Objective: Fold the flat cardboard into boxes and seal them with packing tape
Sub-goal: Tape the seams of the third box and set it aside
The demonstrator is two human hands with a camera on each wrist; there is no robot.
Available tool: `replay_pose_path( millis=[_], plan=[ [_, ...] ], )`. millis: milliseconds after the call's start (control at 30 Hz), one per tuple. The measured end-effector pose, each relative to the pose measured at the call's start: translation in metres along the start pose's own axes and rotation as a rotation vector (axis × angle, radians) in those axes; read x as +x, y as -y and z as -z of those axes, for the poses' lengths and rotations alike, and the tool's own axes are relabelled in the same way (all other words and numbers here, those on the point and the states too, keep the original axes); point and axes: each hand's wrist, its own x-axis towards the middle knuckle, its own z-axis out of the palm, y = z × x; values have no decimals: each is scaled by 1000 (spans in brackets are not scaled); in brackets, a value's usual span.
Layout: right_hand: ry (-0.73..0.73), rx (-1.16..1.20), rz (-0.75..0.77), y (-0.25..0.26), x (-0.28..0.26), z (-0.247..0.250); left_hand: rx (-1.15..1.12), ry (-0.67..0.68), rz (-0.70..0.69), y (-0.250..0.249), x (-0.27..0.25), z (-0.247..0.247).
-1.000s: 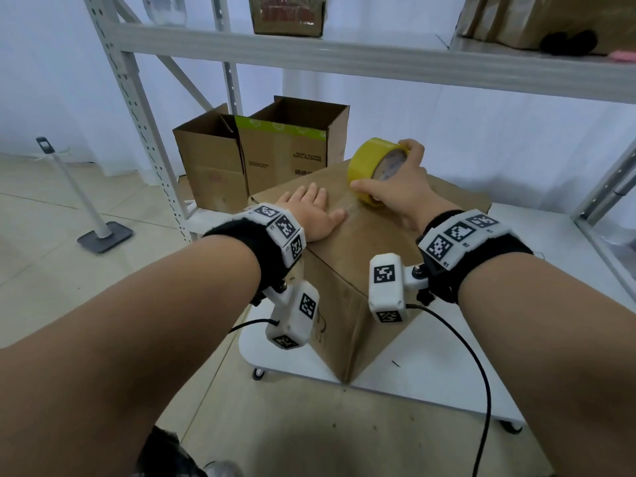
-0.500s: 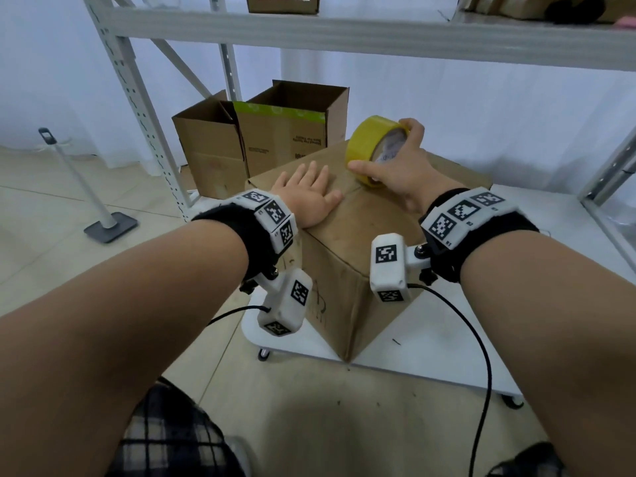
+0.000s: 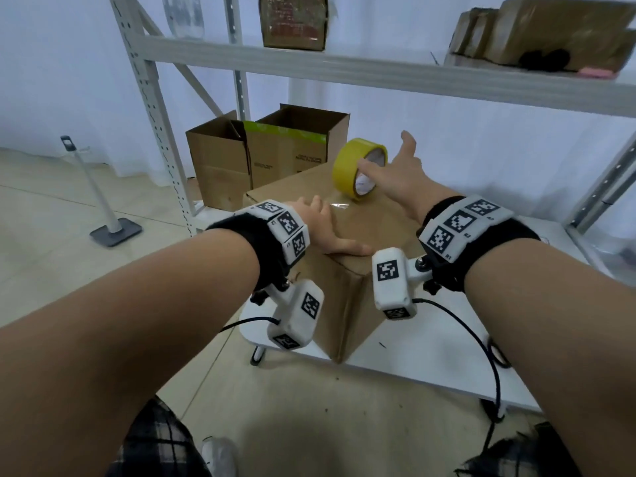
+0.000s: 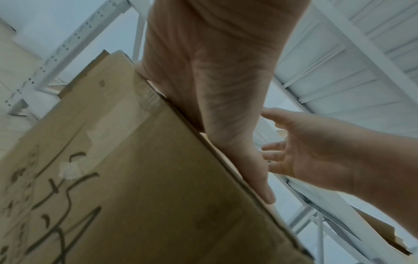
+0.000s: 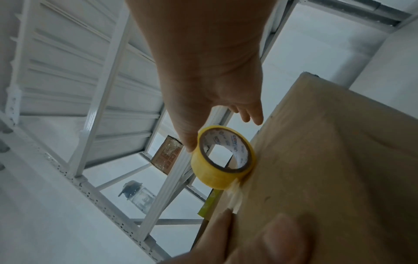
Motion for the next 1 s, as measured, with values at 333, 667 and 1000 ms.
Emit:
replay_pose_path(
  millis=[333, 667, 1000],
  plan=[
    [94, -560, -148, -51, -25, 4, -189, -54, -85, 9, 2, -10],
    [111, -608, -187, -40, -40, -37, -213, -170, -79, 31, 7, 2],
    [-10, -609, -125, -65, -14, 7, -322, -153, 175, -15, 20, -16]
  ],
)
